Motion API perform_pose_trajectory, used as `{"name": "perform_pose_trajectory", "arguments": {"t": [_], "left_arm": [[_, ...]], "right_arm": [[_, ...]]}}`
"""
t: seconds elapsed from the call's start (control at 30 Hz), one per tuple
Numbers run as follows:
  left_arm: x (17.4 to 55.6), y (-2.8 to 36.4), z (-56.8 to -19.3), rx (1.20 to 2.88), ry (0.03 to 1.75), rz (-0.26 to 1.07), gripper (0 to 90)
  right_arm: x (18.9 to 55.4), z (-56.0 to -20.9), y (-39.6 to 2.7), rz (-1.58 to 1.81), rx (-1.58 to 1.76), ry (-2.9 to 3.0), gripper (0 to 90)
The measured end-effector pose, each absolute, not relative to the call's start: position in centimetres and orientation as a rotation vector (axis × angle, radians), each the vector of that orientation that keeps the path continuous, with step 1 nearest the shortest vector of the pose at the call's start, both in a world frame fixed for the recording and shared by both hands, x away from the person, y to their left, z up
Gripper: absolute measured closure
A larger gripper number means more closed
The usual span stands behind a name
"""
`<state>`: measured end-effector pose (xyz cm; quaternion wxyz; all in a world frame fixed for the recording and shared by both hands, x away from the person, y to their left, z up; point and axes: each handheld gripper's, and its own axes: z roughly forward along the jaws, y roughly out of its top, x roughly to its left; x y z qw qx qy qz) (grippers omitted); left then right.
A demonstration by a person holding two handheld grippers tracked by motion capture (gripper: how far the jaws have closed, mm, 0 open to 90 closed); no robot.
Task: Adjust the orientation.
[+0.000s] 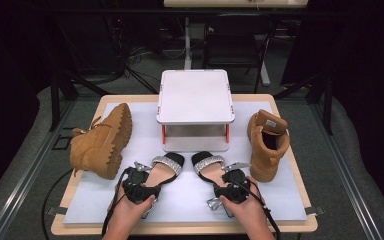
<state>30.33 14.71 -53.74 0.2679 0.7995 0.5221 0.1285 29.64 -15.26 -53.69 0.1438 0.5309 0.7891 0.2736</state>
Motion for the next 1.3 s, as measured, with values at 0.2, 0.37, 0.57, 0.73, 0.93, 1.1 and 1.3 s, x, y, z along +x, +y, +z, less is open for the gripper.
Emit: {"name": "perform_pose_trajectory", "arguments": {"t": [0.2, 0.37, 0.57, 0.73, 0.93, 1.1, 1.3], "left_arm": [[30.4, 14.8, -53.8, 2.151, 1.405, 0.348, 41.4], [30.4, 14.9, -53.7, 2.151, 1.406, 0.338, 41.5], [30.3, 14.9, -53.8, 2.148, 1.403, 0.343, 41.6], [30.3, 14.9, -53.6, 2.152, 1.398, 0.341, 41.6], [30.2, 14.9, -53.2, 2.144, 1.389, 0.341, 41.6], [30.1, 14.8, -52.7, 2.139, 1.374, 0.347, 41.6], [30.1, 14.8, -52.5, 2.131, 1.374, 0.365, 41.6]], "right_arm": [[29.6, -53.7, -15.3, 0.808, 1.539, 2.265, 38.7], [29.5, -53.7, -15.4, 0.817, 1.545, 2.254, 38.9], [29.4, -53.7, -15.6, 0.837, 1.552, 2.247, 39.1], [29.4, -53.7, -15.8, 0.833, 1.555, 2.241, 39.2], [29.4, -53.6, -16.0, 0.814, 1.56, 2.241, 39.7], [29.4, -53.5, -16.0, 0.818, 1.563, 2.241, 40.0], [29.3, -53.4, -16.1, 0.811, 1.564, 2.235, 40.4]]}}
